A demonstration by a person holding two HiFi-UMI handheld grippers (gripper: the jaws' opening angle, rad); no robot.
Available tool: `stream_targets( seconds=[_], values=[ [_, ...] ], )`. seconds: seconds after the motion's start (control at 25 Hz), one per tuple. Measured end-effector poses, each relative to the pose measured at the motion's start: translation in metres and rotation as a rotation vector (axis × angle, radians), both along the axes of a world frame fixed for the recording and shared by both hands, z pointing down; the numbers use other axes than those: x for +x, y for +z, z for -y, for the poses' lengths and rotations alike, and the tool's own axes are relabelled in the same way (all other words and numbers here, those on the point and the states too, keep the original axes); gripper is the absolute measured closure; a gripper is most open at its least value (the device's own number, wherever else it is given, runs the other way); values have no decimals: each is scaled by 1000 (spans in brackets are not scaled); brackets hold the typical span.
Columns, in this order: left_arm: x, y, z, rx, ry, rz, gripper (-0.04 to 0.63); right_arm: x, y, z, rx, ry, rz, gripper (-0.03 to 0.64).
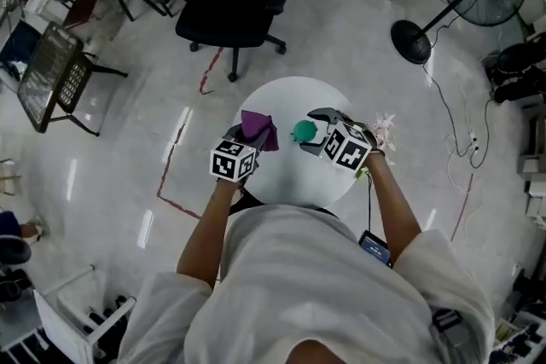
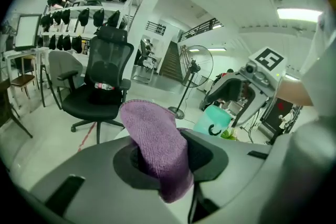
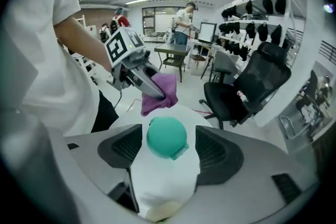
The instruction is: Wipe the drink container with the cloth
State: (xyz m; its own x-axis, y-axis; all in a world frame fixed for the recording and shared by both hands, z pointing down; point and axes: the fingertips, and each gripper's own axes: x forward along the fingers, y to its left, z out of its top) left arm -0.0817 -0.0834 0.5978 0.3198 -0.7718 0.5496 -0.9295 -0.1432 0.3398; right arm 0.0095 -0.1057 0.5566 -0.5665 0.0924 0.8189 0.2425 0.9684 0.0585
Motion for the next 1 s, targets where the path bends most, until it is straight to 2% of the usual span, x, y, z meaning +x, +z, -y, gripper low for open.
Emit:
stream_targets(
  seconds=[0.08, 0.2, 0.4, 0.56, 0.84, 1.0],
  values=[
    [-3, -10, -11, 11, -40, 13, 471, -2, 6, 0, -15, -47, -16, 291],
    [-9, -20, -30, 27, -102, 29, 471, -2, 12, -6, -63, -46, -23, 324],
    [-18, -29, -53, 31, -142, 46, 471, -10, 11, -14, -119, 85, 16, 328],
    [-10, -34, -46, 43, -99, 46, 471, -12, 11, -8, -130, 292, 38, 328],
    [8, -35, -13, 65, 57, 27, 471, -13, 15, 9, -211, 735, 56, 327],
    [14, -35, 4, 84, 135, 10, 471, -16, 13, 15, -257, 953, 63, 324]
  ],
)
